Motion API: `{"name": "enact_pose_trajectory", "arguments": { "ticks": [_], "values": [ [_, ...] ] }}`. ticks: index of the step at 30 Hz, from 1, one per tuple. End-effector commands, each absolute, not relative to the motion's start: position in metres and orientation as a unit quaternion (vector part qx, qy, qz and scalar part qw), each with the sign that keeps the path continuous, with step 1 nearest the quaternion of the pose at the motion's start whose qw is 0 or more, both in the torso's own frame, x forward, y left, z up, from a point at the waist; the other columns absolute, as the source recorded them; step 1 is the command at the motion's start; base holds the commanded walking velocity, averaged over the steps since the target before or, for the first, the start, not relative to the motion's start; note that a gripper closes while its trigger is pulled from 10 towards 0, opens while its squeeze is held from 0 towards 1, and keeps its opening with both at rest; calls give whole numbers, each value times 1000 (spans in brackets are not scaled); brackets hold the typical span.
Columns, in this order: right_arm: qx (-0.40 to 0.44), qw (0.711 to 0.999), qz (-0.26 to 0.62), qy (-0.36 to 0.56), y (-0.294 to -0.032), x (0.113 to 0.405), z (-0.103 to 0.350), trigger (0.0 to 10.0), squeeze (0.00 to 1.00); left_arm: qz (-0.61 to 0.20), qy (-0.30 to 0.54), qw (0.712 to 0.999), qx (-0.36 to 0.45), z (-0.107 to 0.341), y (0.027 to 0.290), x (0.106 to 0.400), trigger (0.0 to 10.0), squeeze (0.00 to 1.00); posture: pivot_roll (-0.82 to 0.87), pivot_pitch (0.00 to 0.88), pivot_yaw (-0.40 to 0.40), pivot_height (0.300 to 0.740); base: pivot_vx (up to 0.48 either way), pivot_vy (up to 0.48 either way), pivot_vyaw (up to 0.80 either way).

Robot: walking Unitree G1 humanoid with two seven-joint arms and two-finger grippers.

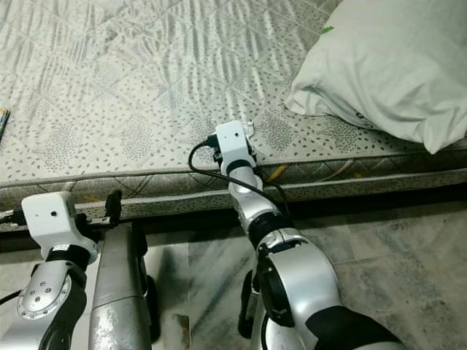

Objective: Clean up the room

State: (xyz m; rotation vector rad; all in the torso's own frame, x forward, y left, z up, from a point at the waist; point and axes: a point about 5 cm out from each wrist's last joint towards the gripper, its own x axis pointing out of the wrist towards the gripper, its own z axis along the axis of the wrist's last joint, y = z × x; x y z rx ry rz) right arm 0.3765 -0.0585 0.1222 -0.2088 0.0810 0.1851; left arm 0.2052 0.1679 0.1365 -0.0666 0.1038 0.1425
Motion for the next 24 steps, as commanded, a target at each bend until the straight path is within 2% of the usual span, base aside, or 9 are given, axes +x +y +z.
{"name": "enact_pose_trajectory", "arguments": {
  "ticks": [1, 24],
  "values": [
    [-111, 987, 89, 73, -61, 372, 109, 0, 0, 78, 63, 994, -30, 131, 169, 204, 10000, 0, 206, 272, -63, 517, 0, 0, 0],
    [-118, 986, 91, 70, -67, 374, 111, 0, 0, 71, 59, 995, -24, 131, 169, 213, 10000, 0, 198, 235, -63, 517, 0, 0, 0]
  ]
}}
